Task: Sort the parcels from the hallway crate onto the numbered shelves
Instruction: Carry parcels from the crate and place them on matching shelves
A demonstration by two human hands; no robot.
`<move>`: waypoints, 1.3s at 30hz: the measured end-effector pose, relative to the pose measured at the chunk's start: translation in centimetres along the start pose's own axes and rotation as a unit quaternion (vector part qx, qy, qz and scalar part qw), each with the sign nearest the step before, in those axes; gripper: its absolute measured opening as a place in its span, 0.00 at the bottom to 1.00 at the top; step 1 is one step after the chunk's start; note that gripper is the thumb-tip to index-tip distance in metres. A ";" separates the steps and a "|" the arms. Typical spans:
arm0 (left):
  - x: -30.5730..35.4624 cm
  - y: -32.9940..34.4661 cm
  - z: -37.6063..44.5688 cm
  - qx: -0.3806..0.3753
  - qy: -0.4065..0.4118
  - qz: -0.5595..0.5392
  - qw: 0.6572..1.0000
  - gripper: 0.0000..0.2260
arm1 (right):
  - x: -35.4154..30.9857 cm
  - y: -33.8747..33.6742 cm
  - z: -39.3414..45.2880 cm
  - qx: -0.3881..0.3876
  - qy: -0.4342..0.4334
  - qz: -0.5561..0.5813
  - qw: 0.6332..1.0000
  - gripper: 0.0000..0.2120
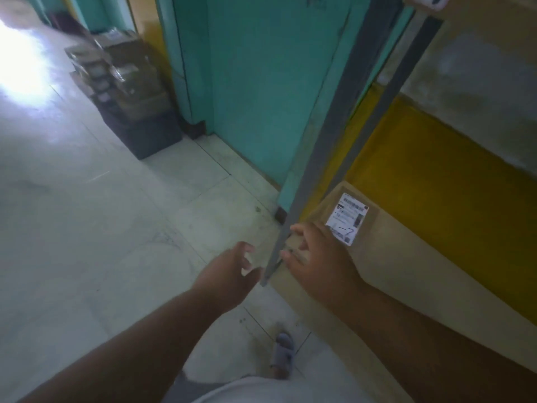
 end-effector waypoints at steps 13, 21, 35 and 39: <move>-19.4 -27.9 -5.1 0.126 -0.106 0.006 0.986 0.18 | -32.3 4.0 9.4 0.015 -0.139 0.063 0.988 0.20; -24.6 -41.6 2.8 0.178 -0.144 -0.019 0.973 0.17 | -42.2 6.4 24.3 0.007 -0.201 0.072 0.977 0.20; -35.2 -68.3 14.6 0.264 -0.175 -0.062 0.947 0.15 | -64.6 8.3 51.1 0.003 -0.244 0.084 0.966 0.20; -36.0 -77.2 22.7 0.234 -0.140 -0.037 0.961 0.15 | -67.2 7.9 58.6 0.024 -0.191 0.082 0.978 0.20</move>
Point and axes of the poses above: each hand's wrist, its own z-axis towards the middle knuckle, its own y-axis out of the palm, x = y × z, the point moved 10 cm from there along z, towards the middle knuckle, and after that the axes turned 12 degrees about -z, right-handed, at the moved point
